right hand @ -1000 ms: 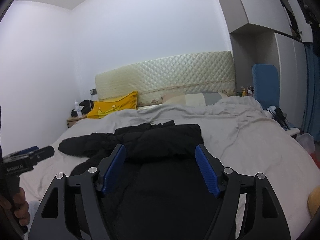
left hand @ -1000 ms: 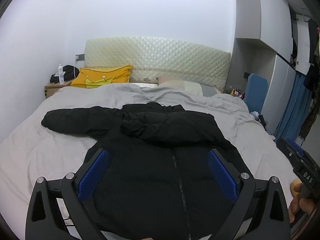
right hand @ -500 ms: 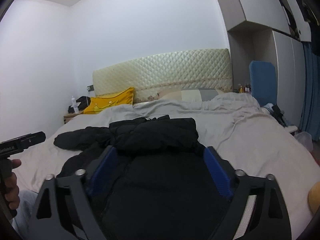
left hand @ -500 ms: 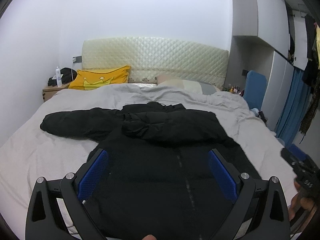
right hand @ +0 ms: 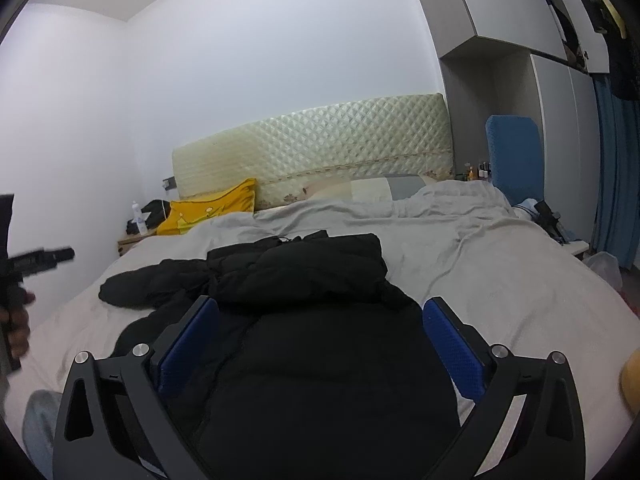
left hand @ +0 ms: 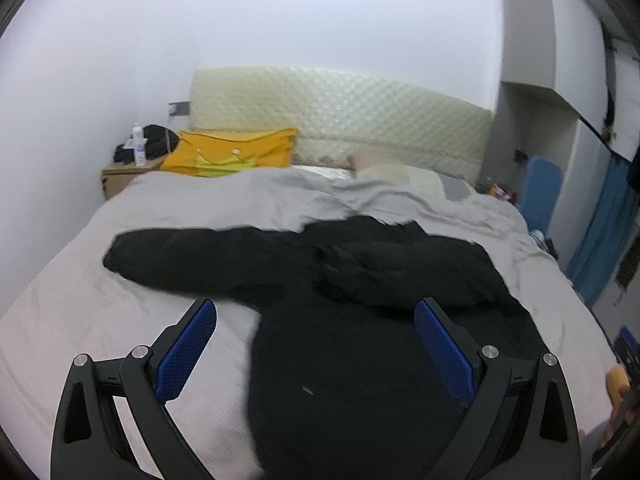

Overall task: Fold large clothes
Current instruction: 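Lower the left tool to the other sleeve cuff and grasp it, then lift the gripped sleeve with the left tool and fold it across the jacket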

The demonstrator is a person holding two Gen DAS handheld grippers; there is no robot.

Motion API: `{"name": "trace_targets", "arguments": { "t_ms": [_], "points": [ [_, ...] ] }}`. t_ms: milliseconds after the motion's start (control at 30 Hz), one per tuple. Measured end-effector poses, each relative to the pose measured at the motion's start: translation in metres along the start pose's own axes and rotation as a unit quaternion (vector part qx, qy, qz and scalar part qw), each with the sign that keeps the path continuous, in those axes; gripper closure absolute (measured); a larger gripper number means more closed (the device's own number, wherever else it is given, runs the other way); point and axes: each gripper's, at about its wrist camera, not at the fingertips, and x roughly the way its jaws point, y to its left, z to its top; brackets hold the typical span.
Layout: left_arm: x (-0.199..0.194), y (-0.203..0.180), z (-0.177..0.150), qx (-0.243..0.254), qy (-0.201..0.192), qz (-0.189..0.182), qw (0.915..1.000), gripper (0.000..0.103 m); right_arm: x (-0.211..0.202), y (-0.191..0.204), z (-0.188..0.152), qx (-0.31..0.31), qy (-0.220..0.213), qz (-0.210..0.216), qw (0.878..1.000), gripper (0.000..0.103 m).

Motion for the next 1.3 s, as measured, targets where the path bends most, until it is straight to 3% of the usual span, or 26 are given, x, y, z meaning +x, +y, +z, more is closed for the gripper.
{"name": "trace_targets", "arguments": {
  "t_ms": [133, 300, 533, 700, 800, 967, 1067, 1233, 1300],
  "points": [
    [0.03, 0.061, 0.029, -0.021, 0.005, 0.013, 0.9997, 0.003, 0.006, -0.001, -0.002, 0.001, 0.005, -0.004, 1.0, 0.0],
    [0.081, 0.143, 0.035, -0.076, 0.039, 0.045, 0.9953, 0.003, 0.012, -0.001, -0.006, 0.002, 0.01, -0.015, 1.0, 0.0],
    [0.154, 0.261, -0.001, -0.205, 0.087, 0.026, 0.9746, 0.003, 0.026, 0.003, -0.01, 0.018, 0.023, -0.032, 0.999, 0.0],
    [0.2, 0.319, -0.037, -0.257, 0.101, 0.025, 0.9607, 0.003, 0.036, 0.011, -0.012, 0.03, 0.031, -0.044, 0.998, 0.0],
    [0.226, 0.351, -0.057, -0.271, 0.115, 0.045, 0.9545, 0.005, 0.044, 0.016, -0.013, 0.037, 0.037, -0.056, 0.997, 0.0],
    [0.259, 0.413, -0.085, -0.368, 0.092, -0.002, 0.9252, 0.005, 0.059, 0.027, -0.017, 0.038, 0.046, -0.064, 0.996, 0.0],
    [0.279, 0.436, -0.085, -0.401, 0.063, -0.032, 0.9132, 0.005, 0.071, 0.032, -0.021, 0.036, 0.06, -0.07, 0.995, 0.0],
    [0.319, 0.458, -0.074, -0.42, 0.029, -0.069, 0.9043, 0.005, 0.09, 0.039, -0.026, 0.032, 0.08, -0.079, 0.993, 0.0],
    [0.337, 0.461, -0.068, -0.419, 0.024, -0.066, 0.9054, 0.005, 0.096, 0.04, -0.028, 0.035, 0.084, -0.082, 0.992, 0.0]
  ]
}}
